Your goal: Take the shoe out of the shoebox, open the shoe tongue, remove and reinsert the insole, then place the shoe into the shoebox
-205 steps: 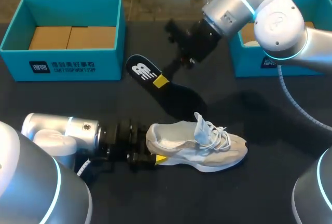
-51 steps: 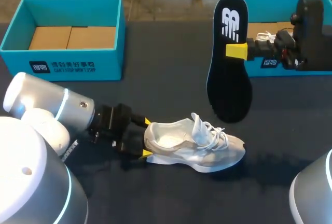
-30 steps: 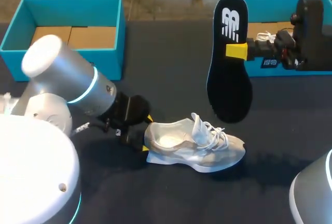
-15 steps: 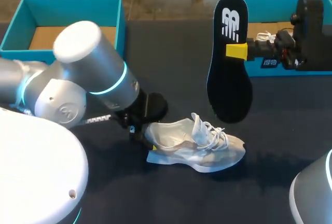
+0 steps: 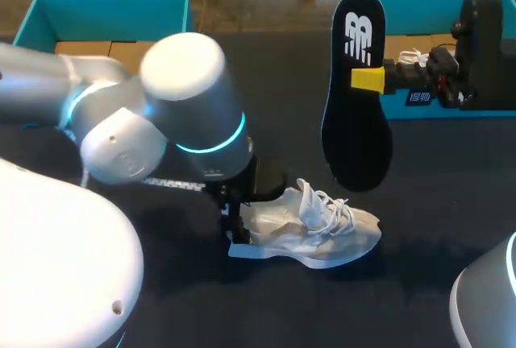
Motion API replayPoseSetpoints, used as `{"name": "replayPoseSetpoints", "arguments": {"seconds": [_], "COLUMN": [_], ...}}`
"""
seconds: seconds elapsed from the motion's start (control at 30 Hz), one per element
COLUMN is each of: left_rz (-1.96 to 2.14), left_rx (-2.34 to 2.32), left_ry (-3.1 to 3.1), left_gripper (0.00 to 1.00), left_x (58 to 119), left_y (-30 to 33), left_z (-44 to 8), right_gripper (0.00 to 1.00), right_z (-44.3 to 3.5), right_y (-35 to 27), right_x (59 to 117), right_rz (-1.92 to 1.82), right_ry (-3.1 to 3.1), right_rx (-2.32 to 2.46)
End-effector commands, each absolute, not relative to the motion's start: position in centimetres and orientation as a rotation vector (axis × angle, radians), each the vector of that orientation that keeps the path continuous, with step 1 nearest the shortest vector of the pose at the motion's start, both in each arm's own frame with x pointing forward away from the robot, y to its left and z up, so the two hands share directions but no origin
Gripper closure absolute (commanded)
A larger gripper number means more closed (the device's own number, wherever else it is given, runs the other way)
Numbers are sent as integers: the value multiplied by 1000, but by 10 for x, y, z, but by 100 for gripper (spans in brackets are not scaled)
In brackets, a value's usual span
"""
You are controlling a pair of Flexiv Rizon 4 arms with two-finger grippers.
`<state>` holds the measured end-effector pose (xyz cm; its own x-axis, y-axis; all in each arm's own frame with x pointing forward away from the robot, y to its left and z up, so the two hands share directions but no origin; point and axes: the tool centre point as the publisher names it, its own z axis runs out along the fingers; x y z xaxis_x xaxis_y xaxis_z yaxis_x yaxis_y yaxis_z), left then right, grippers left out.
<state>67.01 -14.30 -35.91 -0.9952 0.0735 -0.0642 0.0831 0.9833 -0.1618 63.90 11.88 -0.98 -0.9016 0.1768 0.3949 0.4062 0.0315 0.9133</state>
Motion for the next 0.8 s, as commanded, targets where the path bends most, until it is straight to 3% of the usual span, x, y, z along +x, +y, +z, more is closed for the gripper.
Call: {"name": "replayPoseSetpoints", "arguments": {"seconds": [0.03, 0.8], "left_rz": [-22, -93], "left_rx": [106, 96], "left_ry": [3065, 3023], "left_gripper": [0, 0], "left_x": [669, 715], "left_y": [-150, -165], "left_z": [-356, -317], "right_gripper": [100, 100], "right_z": [-11, -11], "right_y": [121, 121], "right_x": [641, 641], "right_rz": [-1981, -1981], "right_ry": [-2125, -2125], "right_rx": [-608, -608]}}
